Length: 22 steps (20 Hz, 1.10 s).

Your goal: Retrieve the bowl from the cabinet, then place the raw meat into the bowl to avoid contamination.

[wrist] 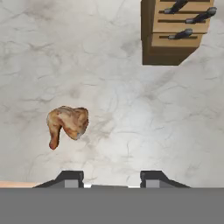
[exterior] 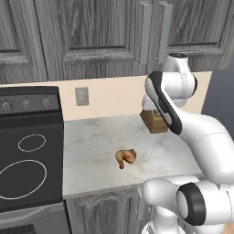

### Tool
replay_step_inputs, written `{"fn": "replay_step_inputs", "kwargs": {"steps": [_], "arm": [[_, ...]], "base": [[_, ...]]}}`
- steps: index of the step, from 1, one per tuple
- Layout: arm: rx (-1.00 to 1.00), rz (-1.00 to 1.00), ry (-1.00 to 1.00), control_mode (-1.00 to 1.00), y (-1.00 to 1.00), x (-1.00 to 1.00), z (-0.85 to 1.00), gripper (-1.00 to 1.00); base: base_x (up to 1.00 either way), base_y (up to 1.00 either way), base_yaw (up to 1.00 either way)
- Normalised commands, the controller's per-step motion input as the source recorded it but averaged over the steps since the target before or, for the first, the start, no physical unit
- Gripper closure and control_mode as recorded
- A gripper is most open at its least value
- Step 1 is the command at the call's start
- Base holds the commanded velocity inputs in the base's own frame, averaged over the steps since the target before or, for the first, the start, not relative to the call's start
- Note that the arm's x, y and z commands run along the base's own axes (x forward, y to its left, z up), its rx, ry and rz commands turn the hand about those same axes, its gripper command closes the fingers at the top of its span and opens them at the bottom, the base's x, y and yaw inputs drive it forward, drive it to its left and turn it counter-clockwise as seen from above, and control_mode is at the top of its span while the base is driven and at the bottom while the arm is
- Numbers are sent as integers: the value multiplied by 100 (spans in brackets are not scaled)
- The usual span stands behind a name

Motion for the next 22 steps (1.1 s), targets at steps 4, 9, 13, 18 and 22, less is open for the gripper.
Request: {"fn": "replay_step_inputs", "kwargs": {"steps": [4, 9, 13, 18, 22], "arm": [[-1, 1, -13, -100, 0, -9, 5, -100], [-2, -1, -21, -100, -5, -20, 20, -100], [0, -8, -23, -100, -2, -11, 43, -100], [1, -7, -18, -100, -2, -2, 69, -100], [4, -7, -14, -100, 0, 1, 75, -100]], "base": [[0, 0, 0], [0, 0, 0], [0, 0, 0], [0, 0, 0], [0, 0, 0]]}}
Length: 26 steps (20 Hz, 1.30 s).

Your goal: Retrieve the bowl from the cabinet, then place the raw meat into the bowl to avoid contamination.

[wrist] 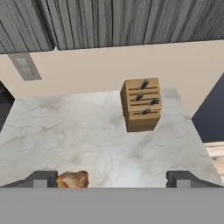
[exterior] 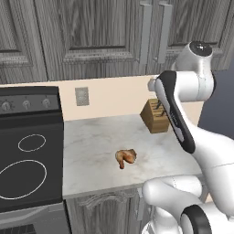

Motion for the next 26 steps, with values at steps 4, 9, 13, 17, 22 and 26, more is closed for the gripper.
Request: {"fn": "replay_step_inputs", "kwargs": {"steps": [4, 9, 13, 17, 22, 26], "arm": [[10, -5, -10, -100, -2, 0, 74, -100], [11, -4, -10, -100, 0, 9, 62, -100], [3, -2, -6, -100, -1, 10, 67, -100], [-4, -4, -8, -100, 0, 5, 45, -100], [-4, 1, -4, -100, 0, 20, 18, -100], [-2, 0, 0, -100, 9, 33, 1, -100]], "base": [[0, 0, 0], [0, 0, 0], [0, 0, 0], [0, 0, 0], [0, 0, 0], [0, 0, 0]]}}
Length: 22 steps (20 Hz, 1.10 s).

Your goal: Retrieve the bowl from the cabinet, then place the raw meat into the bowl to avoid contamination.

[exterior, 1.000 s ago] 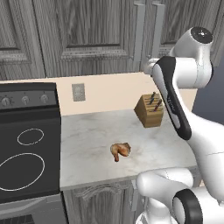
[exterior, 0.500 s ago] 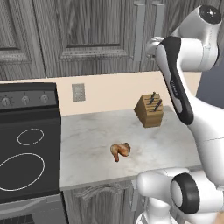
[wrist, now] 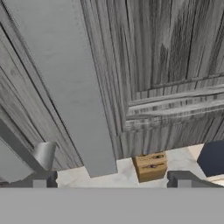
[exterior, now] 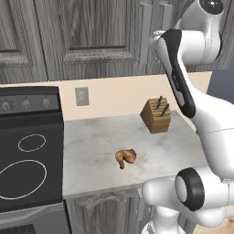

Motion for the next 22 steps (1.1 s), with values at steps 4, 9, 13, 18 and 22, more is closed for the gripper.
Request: {"fn": "replay_step_inputs", "kwargs": {"steps": [4, 9, 13, 18, 22], "arm": [[-2, 0, 0, -100, 4, 40, 0, -100], [-1, 0, 0, -100, 0, 36, 0, -100], [0, 0, -2, -100, 0, 32, -6, -100], [0, 0, -1, -100, 0, 43, -7, -100], [0, 2, -2, -100, 5, 29, -3, 100]], "base": [[0, 0, 0], [0, 0, 0], [0, 0, 0], [0, 0, 0], [0, 0, 0]]}}
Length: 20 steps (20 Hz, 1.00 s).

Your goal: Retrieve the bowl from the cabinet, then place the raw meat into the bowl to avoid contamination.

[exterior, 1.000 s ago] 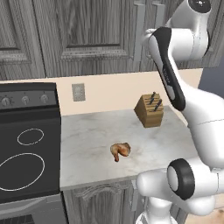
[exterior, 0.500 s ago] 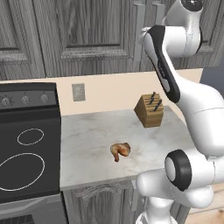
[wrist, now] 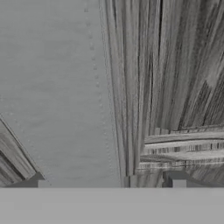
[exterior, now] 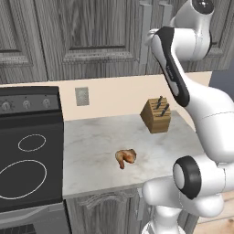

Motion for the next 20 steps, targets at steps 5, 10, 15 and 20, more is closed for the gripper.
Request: {"fn": "replay_step_inputs", "kwargs": {"steps": [5, 10, 15, 20], "arm": [[0, 1, -1, -100, 7, 23, -1, 100], [0, 0, 0, -100, 6, 7, 0, 100], [0, 0, 1, -100, 1, -17, -5, 100], [5, 0, 0, -100, -39, -64, 0, 100]], "base": [[0, 0, 0], [0, 0, 0], [0, 0, 0], [0, 0, 0]]}}
